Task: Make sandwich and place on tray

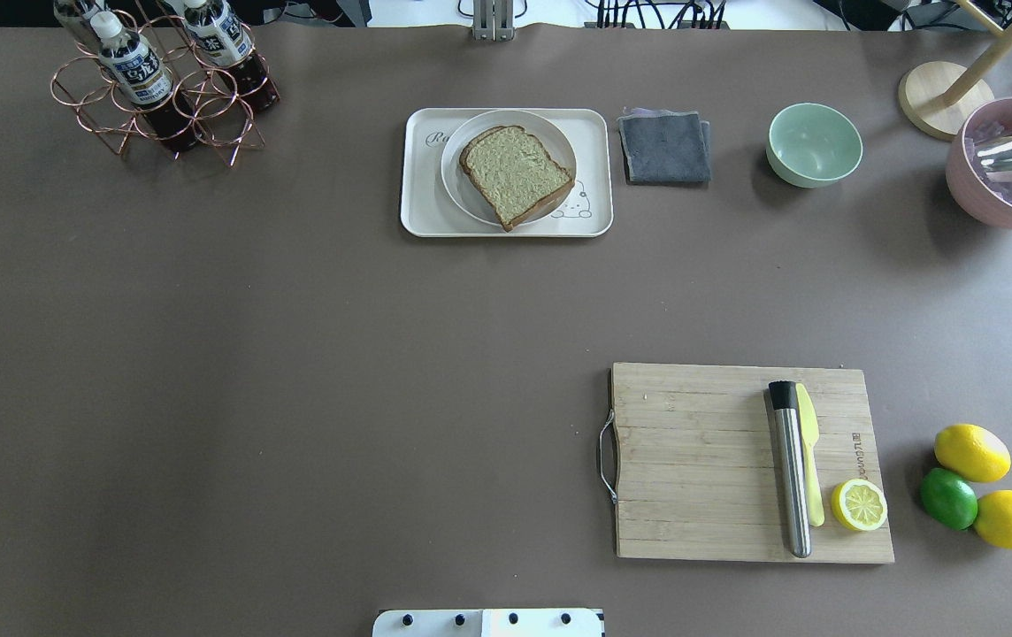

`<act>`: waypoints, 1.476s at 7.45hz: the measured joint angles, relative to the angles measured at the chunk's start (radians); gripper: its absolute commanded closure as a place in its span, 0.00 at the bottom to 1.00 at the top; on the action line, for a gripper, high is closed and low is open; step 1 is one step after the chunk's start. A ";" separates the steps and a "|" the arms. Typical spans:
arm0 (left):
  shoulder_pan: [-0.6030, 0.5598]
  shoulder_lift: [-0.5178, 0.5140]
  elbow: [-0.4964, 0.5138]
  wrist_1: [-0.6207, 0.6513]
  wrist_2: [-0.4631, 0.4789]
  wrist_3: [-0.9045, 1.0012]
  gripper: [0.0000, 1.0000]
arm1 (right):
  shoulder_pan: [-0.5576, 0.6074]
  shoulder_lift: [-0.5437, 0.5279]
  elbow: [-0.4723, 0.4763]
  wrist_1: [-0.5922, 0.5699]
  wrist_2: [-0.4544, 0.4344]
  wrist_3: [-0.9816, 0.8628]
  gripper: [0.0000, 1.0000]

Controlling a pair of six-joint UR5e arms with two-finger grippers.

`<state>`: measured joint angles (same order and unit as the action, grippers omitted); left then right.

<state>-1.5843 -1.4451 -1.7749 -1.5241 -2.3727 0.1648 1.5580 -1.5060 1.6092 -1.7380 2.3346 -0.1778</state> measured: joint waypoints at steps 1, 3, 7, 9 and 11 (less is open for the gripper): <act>0.000 -0.003 0.003 -0.001 -0.003 0.000 0.02 | 0.000 -0.001 0.001 0.000 0.000 0.000 0.00; 0.000 -0.011 0.004 -0.002 -0.005 0.000 0.02 | 0.000 0.000 0.001 0.001 0.000 0.000 0.00; 0.001 -0.025 0.006 -0.002 -0.003 0.001 0.02 | 0.000 0.004 0.001 0.002 0.000 0.001 0.00; 0.001 -0.036 0.007 -0.002 -0.002 0.000 0.02 | 0.000 0.005 0.001 0.002 0.000 0.001 0.00; 0.001 -0.039 0.009 -0.002 -0.002 0.000 0.02 | -0.001 0.007 0.001 0.002 0.000 0.001 0.00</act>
<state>-1.5831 -1.4842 -1.7658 -1.5263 -2.3746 0.1647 1.5572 -1.4994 1.6107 -1.7365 2.3347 -0.1770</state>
